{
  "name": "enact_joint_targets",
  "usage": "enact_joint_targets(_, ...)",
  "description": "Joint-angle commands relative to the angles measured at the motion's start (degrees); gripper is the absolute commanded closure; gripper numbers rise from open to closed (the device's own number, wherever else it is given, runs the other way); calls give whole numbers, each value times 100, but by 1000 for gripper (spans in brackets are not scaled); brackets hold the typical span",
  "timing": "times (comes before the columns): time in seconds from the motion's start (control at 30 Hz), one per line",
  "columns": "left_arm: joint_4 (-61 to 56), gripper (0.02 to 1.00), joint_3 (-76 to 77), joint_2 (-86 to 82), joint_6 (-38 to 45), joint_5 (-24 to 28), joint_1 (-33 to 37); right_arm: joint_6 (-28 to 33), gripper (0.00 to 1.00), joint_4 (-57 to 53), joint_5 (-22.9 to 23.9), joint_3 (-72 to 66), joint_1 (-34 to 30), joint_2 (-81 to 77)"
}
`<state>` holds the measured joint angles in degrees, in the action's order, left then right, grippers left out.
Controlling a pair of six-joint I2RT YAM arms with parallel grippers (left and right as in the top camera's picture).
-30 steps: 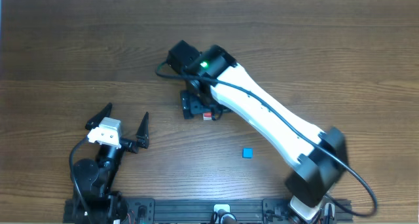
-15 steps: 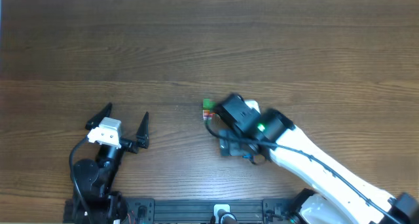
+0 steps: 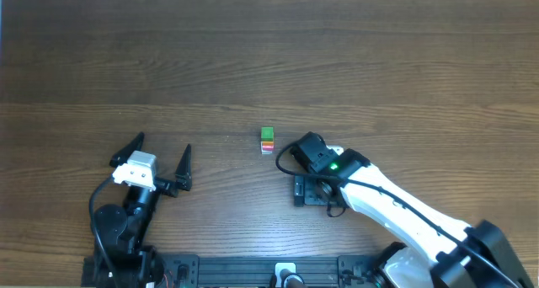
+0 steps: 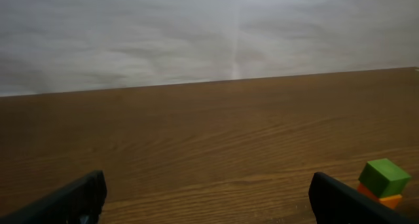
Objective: Stack Cubes
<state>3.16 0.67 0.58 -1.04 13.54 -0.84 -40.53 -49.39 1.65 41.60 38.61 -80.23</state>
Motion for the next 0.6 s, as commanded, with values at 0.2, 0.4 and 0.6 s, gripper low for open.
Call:
enact_joint_targets(0.2,-11,18,-33,-42,105,37,9,-127,23,350,-52,-48,48,-509)
enact_joint_targets(0.4,-11,18,-33,-42,105,37,9,-122,73,442,-50,-70,48,-511)
enact_joint_targets(0.6,-11,18,-33,-42,105,37,9,-98,126,723,-52,-278,48,-520)
